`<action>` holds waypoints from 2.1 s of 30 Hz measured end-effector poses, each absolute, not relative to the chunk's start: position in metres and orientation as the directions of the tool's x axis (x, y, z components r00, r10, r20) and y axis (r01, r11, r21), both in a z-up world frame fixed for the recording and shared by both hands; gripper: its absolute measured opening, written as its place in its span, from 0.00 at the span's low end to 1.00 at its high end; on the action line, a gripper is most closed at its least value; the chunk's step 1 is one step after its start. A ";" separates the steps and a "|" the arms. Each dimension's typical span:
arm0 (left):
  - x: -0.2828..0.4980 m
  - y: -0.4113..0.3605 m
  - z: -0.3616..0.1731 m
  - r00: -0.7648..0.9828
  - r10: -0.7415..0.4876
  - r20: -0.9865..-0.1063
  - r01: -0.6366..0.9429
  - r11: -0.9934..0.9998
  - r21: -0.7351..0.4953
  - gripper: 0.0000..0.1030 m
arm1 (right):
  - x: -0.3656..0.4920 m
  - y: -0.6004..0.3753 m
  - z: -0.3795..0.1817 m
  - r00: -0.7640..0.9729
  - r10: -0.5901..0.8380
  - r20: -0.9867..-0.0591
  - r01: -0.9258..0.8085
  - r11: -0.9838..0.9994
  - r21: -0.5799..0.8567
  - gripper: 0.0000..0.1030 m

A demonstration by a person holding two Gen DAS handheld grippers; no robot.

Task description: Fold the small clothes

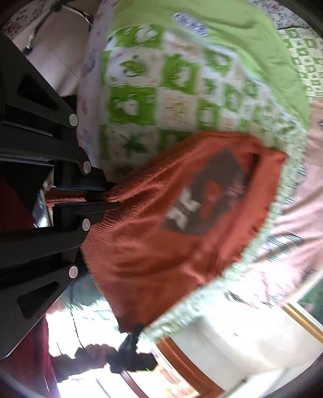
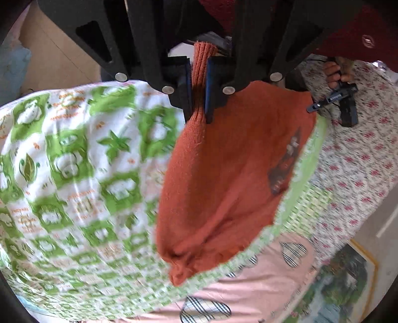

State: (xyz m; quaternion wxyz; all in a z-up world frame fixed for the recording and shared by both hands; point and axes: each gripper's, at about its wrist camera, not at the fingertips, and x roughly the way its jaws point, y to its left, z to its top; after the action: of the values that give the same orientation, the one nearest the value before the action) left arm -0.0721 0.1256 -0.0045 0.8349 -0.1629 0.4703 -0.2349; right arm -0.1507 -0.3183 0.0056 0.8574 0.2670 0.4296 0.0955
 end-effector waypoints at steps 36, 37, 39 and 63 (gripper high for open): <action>0.245 0.134 0.043 0.696 -0.477 -0.536 0.143 0.824 -0.549 0.04 | 0.143 -0.375 0.051 0.790 0.220 -0.573 0.122 0.859 0.498 0.09; 0.253 0.131 0.040 0.694 -0.474 -0.542 0.141 0.828 -0.543 0.04 | 0.148 -0.379 0.046 0.786 0.208 -0.582 0.139 0.858 0.494 0.09; 0.269 0.126 0.031 0.682 -0.470 -0.561 0.135 0.834 -0.535 0.04 | 0.157 -0.382 0.040 0.778 0.188 -0.599 0.160 0.864 0.478 0.09; 0.238 0.010 -0.019 0.382 -0.510 -0.771 0.336 0.854 -0.398 0.31 | 0.155 -0.275 0.009 0.543 0.386 -0.746 -0.163 0.920 0.357 0.37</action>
State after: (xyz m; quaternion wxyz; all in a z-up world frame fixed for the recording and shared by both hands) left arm 0.2381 0.0097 -0.0194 0.8266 -0.0883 0.4935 -0.2558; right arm 0.1555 -0.2747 0.0089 0.8697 0.1232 0.4511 0.1577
